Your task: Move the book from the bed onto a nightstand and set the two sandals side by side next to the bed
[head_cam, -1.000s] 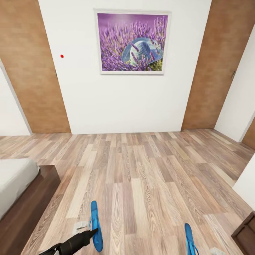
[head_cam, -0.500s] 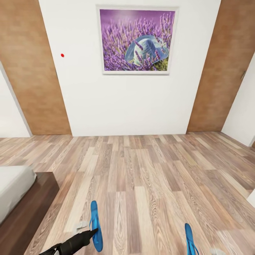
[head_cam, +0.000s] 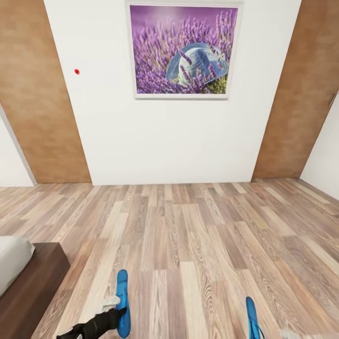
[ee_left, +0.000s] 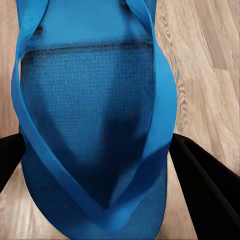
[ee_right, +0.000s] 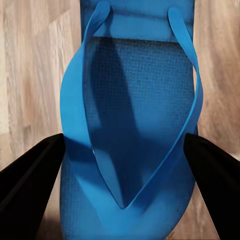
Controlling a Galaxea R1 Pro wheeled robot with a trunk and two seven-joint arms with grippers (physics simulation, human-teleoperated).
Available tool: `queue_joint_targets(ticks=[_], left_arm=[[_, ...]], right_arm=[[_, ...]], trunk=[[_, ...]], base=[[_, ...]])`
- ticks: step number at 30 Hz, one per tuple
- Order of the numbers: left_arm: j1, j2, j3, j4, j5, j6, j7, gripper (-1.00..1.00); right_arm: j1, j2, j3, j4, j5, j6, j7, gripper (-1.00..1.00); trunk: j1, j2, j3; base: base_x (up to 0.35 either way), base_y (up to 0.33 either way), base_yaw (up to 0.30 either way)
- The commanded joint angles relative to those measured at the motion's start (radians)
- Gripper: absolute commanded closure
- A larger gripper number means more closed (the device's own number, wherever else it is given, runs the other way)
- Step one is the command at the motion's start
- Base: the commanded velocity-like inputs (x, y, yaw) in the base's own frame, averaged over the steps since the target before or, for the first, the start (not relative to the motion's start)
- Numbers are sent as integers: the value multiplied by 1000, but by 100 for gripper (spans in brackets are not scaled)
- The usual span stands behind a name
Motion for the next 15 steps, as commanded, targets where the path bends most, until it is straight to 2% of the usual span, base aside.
queue_joint_targets(ticks=[1,4,8,15], left_arm=[[-1,1,-6,4,3,-5,3,100],[-1,4,-21,54,1,-22,13,100],[-1,5,-37,133,1,-113,17,100],[-1,3,-47,160,5,-148,19,100]], right_arm=[[0,0,7,-1,-11,5,2,100],[0,-1,7,0,-11,2,2,100],[0,-4,7,3,-10,0,2,100],[2,-2,8,4,-10,-1,2,100]], trunk=[[0,0,-1],[0,0,-1],[0,0,-1],[0,0,-1]], base=[[328,0,0],[328,0,0],[328,0,0],[328,12,0]])
